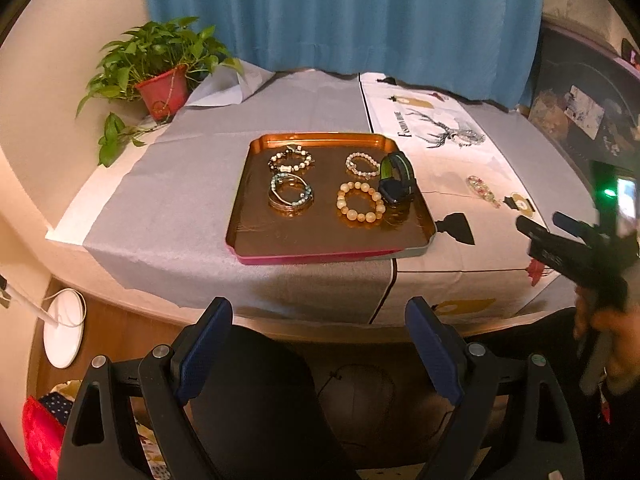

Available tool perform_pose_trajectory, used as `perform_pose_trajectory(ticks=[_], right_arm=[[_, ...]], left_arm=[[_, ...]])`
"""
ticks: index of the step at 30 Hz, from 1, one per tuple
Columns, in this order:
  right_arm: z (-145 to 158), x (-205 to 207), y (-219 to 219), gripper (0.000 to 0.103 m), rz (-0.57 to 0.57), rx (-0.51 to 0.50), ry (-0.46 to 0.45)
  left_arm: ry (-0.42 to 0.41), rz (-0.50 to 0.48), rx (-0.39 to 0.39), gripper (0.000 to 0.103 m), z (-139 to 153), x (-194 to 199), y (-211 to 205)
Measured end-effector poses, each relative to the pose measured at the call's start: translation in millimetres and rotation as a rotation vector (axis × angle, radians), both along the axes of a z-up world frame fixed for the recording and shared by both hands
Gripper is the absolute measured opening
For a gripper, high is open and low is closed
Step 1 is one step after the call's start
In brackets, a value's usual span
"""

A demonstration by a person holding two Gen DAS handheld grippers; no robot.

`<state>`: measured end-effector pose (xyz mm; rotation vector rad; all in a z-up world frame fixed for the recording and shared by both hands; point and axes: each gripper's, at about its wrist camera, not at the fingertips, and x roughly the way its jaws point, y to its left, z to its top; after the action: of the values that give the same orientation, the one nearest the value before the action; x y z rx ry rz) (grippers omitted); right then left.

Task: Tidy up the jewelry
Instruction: 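Move both open tools back toward the jewelry on the runner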

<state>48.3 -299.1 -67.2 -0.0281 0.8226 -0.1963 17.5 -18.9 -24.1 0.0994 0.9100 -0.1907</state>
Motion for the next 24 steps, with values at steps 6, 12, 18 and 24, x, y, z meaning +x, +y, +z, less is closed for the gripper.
perform_pose_trajectory(ticks=[6, 12, 18, 24], right_arm=[[-36, 65, -20, 0.076, -0.008, -0.036, 0.063], [-46, 109, -36, 0.076, -0.04, -0.029, 0.07], [-23, 128, -109, 0.076, -0.23, 0.046, -0.023], [-31, 120, -141, 0.076, -0.191, 0.176, 0.023]], left_arm=[[0.031, 0.004, 0.018, 0.086, -6, 29, -10], [0.05, -0.006, 0.044, 0.086, -10, 48, -24], [0.067, -0.033, 0.061, 0.086, -14, 61, -43], [0.074, -0.083, 0.069, 0.086, -18, 68, -69]])
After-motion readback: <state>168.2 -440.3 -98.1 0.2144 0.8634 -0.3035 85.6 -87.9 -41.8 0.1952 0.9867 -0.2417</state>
